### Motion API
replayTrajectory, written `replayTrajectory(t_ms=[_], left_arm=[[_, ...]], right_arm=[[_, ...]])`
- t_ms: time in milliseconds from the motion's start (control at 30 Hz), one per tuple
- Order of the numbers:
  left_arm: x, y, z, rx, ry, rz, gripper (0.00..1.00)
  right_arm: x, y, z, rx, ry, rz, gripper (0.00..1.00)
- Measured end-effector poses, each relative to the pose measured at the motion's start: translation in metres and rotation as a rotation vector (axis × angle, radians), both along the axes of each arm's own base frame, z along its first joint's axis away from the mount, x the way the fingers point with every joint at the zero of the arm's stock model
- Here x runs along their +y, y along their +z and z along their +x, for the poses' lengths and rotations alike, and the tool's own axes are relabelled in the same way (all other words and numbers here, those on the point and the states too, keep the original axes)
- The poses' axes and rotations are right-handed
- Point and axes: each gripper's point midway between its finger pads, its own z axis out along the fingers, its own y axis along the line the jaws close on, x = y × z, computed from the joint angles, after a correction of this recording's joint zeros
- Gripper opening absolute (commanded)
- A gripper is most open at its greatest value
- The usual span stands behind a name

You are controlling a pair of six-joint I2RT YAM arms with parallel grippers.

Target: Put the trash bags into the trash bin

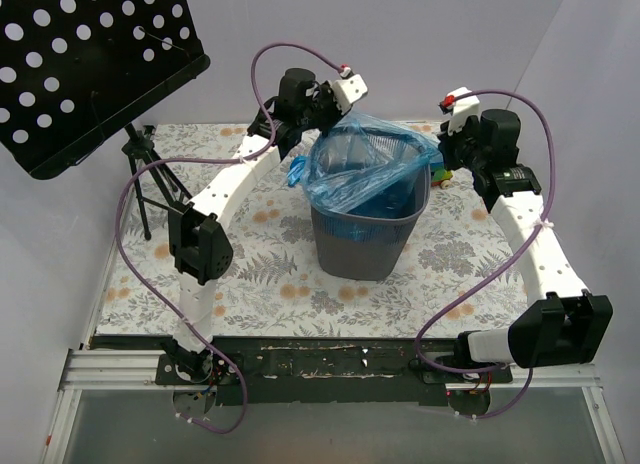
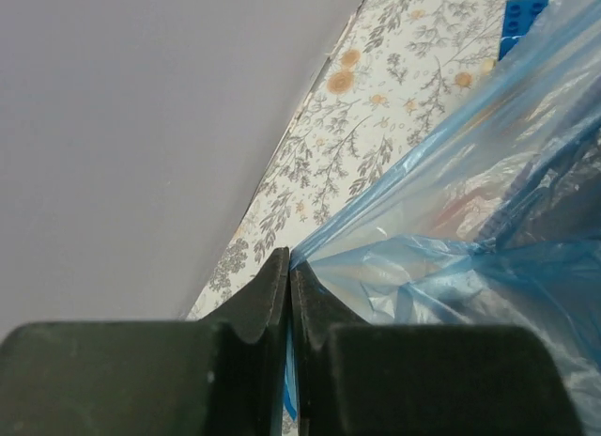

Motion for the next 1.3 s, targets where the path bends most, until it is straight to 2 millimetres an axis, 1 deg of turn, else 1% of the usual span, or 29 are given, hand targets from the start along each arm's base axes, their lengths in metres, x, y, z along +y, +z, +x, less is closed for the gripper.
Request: replayTrajectory(t_ms=[100, 133, 200, 267, 300, 400, 500, 700, 767, 867, 933, 1033, 1100, 1167, 1233, 1300], left_arm=[[0.003, -0.002, 0.01, -0.008, 0.045, -0.001, 0.01], [0.003, -0.001, 0.012, -0.013, 0.056, -0.004, 0.04], [0.004, -0.003, 0.011, -0.005, 0.062, -0.01, 0.14], [0.006, -0.002, 0.008, 0.001, 0.063, -0.026, 0.3], [0.009, -0.001, 0.003, 0.011, 0.063, -0.034, 0.37], [0.02, 0.004, -0.018, 0.06, 0.046, -0.055, 0.48], [0.033, -0.009, -0.04, 0.199, 0.033, -0.086, 0.55], [0.046, -0.036, -0.064, 0.52, 0.011, -0.218, 0.61], [0.05, -0.049, -0.074, 0.636, 0.008, -0.266, 0.64], [0.053, -0.078, -0.096, 0.82, 0.021, -0.321, 0.67], [0.054, -0.093, -0.107, 0.906, 0.041, -0.342, 0.68], [0.057, -0.104, -0.124, 0.983, 0.059, -0.352, 0.73], [0.062, -0.103, -0.136, 1.001, 0.071, -0.347, 0.78], [0.069, -0.094, -0.145, 0.978, 0.076, -0.347, 0.84], [0.078, -0.079, -0.155, 0.93, 0.09, -0.348, 0.86], [0.089, -0.059, -0.161, 0.858, 0.114, -0.352, 0.93]], right_arm=[[0.003, -0.005, 0.001, 0.014, 0.024, 0.007, 0.01], [0.004, -0.005, 0.001, 0.015, 0.031, 0.008, 0.01], [0.005, -0.005, 0.0, 0.015, 0.042, 0.01, 0.01], [0.005, -0.008, -0.002, 0.024, 0.054, 0.012, 0.01], [0.006, -0.01, -0.004, 0.034, 0.063, 0.014, 0.01], [0.007, -0.021, -0.016, 0.074, 0.089, 0.022, 0.01], [0.012, -0.03, -0.031, 0.126, 0.131, 0.043, 0.01], [0.024, -0.05, -0.049, 0.205, 0.195, 0.083, 0.01], [0.027, -0.06, -0.055, 0.237, 0.213, 0.096, 0.01], [0.03, -0.075, -0.063, 0.288, 0.227, 0.117, 0.01], [0.031, -0.082, -0.068, 0.319, 0.227, 0.127, 0.01], [0.031, -0.085, -0.074, 0.343, 0.227, 0.137, 0.01], [0.03, -0.084, -0.079, 0.352, 0.226, 0.141, 0.01], [0.029, -0.079, -0.083, 0.352, 0.222, 0.141, 0.01], [0.027, -0.071, -0.086, 0.34, 0.215, 0.137, 0.01], [0.024, -0.06, -0.088, 0.316, 0.206, 0.133, 0.01]])
